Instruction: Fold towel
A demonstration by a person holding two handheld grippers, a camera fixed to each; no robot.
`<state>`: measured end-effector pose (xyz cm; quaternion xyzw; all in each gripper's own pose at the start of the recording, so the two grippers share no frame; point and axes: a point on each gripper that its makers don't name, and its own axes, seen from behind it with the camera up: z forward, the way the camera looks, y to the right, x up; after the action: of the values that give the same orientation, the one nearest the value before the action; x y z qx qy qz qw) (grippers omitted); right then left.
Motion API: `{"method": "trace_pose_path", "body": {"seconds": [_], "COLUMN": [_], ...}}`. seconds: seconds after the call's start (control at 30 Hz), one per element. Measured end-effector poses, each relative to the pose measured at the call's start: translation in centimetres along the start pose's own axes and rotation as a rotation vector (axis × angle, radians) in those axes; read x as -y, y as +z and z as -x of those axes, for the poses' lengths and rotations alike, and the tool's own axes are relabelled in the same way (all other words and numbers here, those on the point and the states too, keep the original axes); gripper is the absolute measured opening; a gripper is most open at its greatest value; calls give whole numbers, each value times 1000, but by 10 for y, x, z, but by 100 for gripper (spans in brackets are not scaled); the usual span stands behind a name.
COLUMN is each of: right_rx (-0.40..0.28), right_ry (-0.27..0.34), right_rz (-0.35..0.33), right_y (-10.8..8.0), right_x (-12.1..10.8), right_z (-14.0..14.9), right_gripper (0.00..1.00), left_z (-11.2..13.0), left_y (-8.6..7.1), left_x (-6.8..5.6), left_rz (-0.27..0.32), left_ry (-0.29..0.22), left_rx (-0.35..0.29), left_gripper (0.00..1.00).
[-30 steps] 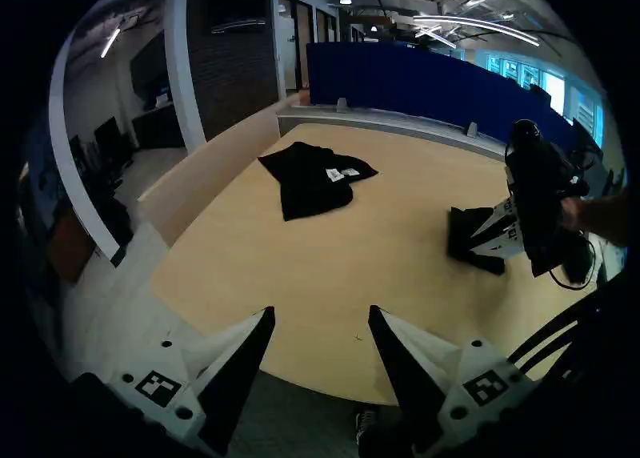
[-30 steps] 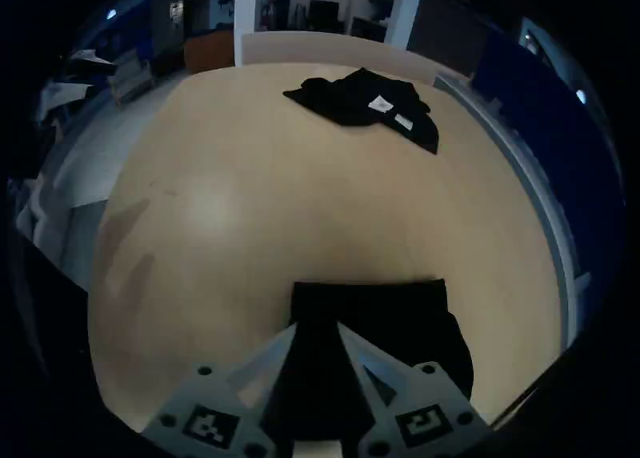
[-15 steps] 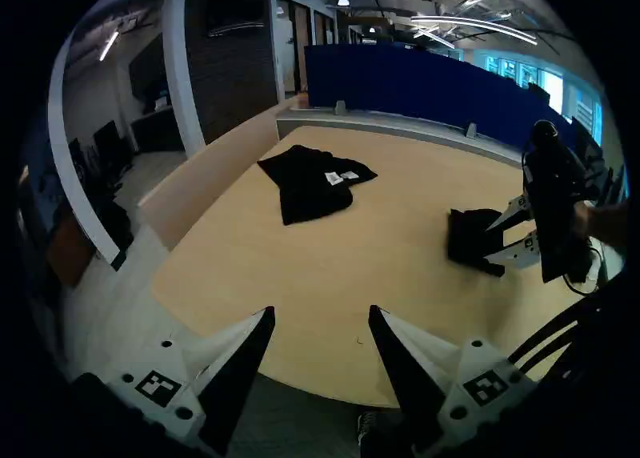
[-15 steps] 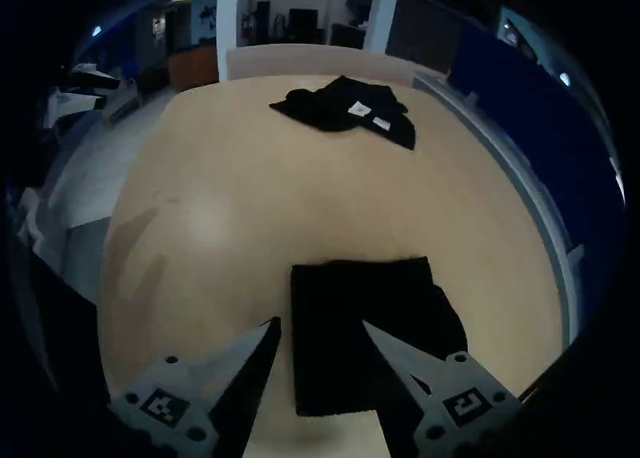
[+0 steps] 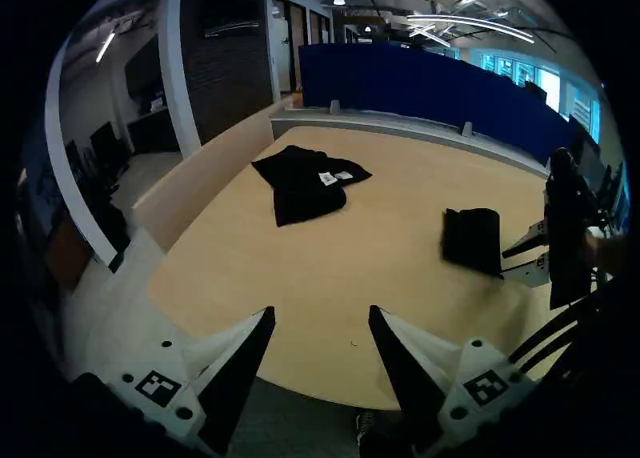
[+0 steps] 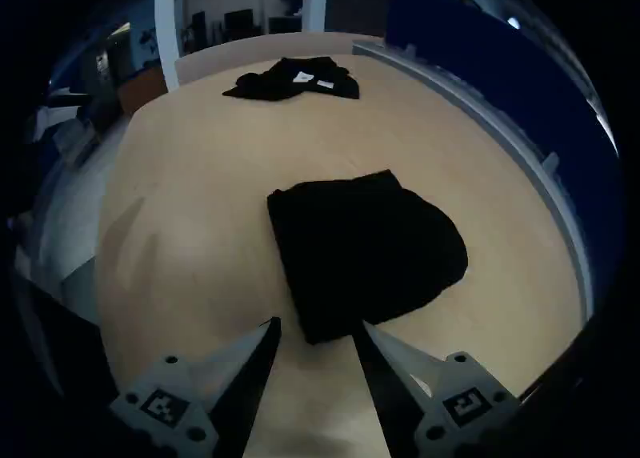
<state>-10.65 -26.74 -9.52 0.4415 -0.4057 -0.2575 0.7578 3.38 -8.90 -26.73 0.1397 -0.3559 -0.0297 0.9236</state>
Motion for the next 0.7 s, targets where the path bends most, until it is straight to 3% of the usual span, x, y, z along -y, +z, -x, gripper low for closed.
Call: {"method": "trace_pose_path", "body": {"seconds": [0.47, 0.7], "right_rx": [11, 10], "right_ry": [206, 249], "right_rz": [83, 91], "right_y": [6, 11], "right_x": [9, 6], "right_z": [13, 15], "right_gripper": [68, 47], "left_z": [-6, -6], "left_y": [1, 2], "left_x": [-12, -14], "left_rz": [18, 19], "left_ry": [9, 18], "left_rx": [-4, -6], "left_gripper": [86, 86]}}
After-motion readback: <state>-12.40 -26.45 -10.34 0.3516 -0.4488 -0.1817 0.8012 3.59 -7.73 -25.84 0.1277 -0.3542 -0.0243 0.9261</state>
